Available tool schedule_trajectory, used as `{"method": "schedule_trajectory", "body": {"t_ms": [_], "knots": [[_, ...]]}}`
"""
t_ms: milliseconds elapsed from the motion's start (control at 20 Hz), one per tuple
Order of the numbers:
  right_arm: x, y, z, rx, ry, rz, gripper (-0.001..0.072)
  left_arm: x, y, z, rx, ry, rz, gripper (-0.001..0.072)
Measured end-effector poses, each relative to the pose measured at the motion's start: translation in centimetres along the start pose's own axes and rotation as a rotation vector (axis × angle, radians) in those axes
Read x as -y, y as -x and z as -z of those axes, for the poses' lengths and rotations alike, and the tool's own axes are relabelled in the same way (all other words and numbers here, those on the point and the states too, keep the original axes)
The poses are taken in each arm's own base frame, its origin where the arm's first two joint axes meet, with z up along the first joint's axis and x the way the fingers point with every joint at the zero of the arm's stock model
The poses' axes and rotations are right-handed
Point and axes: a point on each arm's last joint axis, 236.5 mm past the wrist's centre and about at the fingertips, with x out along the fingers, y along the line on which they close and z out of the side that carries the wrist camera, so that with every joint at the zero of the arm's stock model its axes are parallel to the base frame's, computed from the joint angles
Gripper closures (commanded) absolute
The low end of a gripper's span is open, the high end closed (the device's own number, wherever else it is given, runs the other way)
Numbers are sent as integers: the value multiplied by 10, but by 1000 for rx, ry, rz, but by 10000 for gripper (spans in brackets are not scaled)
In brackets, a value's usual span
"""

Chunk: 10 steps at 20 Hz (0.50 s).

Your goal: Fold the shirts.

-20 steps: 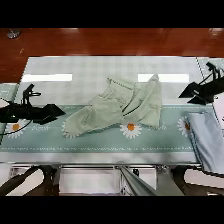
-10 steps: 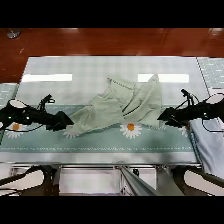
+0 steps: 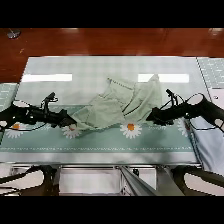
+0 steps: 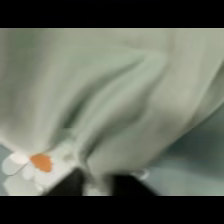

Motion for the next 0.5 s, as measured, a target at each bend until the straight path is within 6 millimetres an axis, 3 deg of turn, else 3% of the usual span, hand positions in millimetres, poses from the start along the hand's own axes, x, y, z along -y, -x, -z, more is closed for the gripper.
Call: {"method": "schedule_trajectory", "body": {"t_ms": [150,250,350,500], "knots": [[-27,13,-22,41,58,-48,688,32,12,-21,71,-38,109,685],[-60,44,-46,89,146,-84,688,83,43,-51,191,-100,260,686],[-101,96,-78,193,261,-89,688,149,96,-81,360,-212,410,686],[-171,210,-114,437,449,-61,688,241,197,-107,651,-446,469,687]]}}
